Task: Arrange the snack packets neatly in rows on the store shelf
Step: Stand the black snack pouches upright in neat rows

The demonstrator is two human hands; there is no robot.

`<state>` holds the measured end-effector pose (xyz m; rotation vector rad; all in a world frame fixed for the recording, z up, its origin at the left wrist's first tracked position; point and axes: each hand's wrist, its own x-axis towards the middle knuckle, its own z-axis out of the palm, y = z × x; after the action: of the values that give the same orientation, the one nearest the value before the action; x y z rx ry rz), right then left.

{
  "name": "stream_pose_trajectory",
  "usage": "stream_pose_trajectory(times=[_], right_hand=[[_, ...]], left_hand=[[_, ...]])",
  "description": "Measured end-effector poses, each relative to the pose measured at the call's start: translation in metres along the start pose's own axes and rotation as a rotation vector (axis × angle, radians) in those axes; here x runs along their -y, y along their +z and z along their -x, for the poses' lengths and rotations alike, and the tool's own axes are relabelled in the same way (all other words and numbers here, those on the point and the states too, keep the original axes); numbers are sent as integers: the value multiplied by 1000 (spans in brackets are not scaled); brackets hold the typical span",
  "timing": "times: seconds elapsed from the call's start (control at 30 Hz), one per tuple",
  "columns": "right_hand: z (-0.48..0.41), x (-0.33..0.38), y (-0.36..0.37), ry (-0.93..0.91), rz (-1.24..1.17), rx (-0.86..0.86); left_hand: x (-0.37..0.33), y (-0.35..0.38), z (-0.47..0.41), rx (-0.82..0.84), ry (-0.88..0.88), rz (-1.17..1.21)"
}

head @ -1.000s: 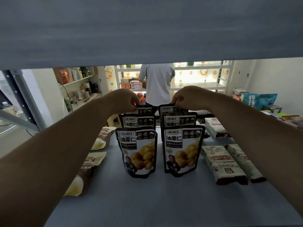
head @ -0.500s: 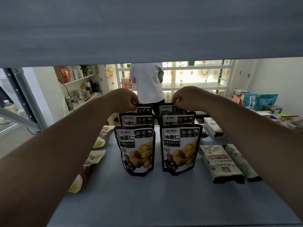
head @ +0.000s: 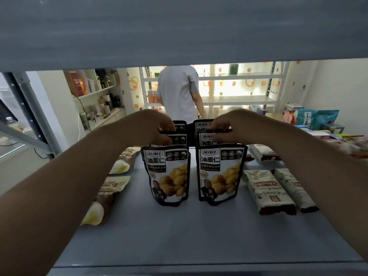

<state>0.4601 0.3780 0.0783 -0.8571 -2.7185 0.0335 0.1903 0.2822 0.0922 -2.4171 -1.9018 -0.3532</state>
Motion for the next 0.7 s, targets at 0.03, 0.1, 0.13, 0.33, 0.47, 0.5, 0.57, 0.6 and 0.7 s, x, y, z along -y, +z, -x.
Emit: stream_pose_trajectory(times=[0.03,0.1,0.13,0.33,0.47,0.5,0.57,0.6,0.7], right_hand=[[0,0,1,11,-2,-3],[0,1,2,42,-34,-11],[-1,1,2,49,-38,-15],[9,8,-1,77,-99,-78],[39,19,-1,0,-139,-457],[47,22,2,-15,-148,-515],[62,26,12,-33,-170,-504],[66,27,18,-32,-176,-452],[74,25,31,-12,-188,-339]], left_hand=[[0,2,0,-13,-6,-25],[-1,3,0,-41,-20,-32],[-1,3,0,-50,-24,-25],[-3,-5,10,-80,-28,61],[-12,-13,37,-337,-38,194],[-16,-12,46,-350,-33,235],[-23,-5,62,-270,-34,277],[-25,0,66,-214,-44,257],[-26,15,69,-134,-76,153]])
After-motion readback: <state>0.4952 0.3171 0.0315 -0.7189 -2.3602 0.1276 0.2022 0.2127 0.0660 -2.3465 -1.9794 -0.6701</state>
